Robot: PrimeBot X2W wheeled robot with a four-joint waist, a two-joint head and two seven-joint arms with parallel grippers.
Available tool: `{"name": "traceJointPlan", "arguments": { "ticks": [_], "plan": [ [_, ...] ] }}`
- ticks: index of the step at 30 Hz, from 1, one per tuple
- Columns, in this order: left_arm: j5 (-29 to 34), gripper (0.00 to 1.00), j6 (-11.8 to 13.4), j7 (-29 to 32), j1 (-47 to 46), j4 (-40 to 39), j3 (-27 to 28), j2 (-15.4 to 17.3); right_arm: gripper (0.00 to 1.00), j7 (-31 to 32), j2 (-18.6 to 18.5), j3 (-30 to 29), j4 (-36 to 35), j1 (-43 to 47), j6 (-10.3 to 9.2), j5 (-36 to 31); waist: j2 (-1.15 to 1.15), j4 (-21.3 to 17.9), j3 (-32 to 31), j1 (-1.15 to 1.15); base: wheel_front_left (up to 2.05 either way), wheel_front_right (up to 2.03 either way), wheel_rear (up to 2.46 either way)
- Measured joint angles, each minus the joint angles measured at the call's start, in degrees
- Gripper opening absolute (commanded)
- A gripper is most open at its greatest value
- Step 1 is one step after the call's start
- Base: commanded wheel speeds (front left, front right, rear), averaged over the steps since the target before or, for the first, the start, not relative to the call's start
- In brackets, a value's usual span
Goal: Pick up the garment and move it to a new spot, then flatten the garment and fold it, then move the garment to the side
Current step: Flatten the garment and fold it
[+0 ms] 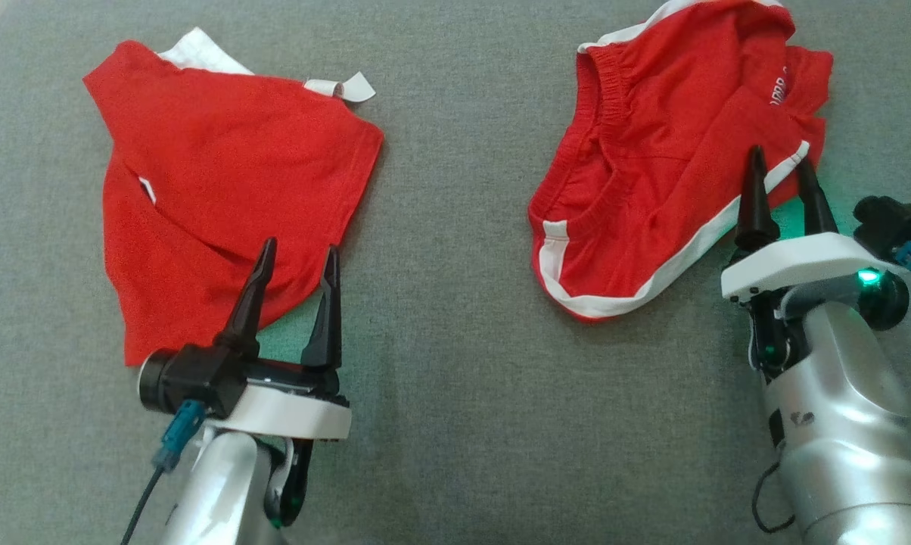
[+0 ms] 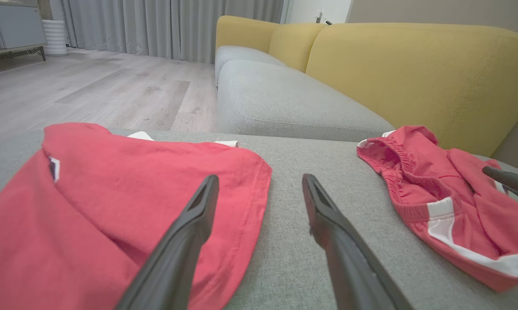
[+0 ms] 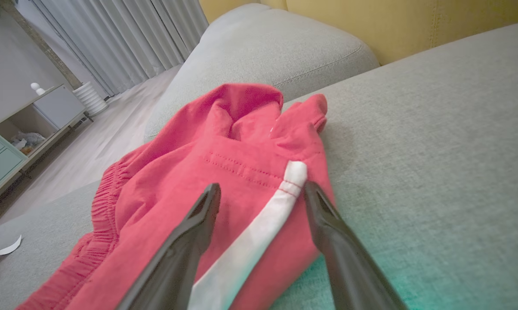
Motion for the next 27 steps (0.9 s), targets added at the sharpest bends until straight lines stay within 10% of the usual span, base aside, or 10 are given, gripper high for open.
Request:
{"name": "traceJointPlan", "arguments": {
  "ticks": [10,11,12,27],
  "plan": [
    [0.0,1.00,0.0,0.0,-0.8,0.1,0.0,0.0,1.00,0.0,-0.2,1.4,2.1,-1.7,0.00,2.8,0.00,0.0,0.9,0.00,0.00,0.00,0.00],
    [0.0,1.00,0.0,0.0,-0.8,0.1,0.0,0.0,0.68,0.0,-0.2,1.6,2.1,-1.8,0.00,3.1,0.00,-0.1,1.0,0.00,0.00,0.00,0.00],
    [0.0,1.00,0.0,0.0,-0.8,0.2,0.0,0.0,0.00,0.0,-0.3,1.8,2.1,-1.8,0.00,3.4,0.00,-0.1,1.0,0.00,0.00,0.00,0.00],
    [0.0,1.00,0.5,0.0,-0.2,1.0,0.4,0.0,0.00,0.0,-0.2,-5.1,-9.5,7.5,0.00,1.8,0.00,-3.2,-4.0,-0.01,0.00,0.00,0.00]
  ]
}}
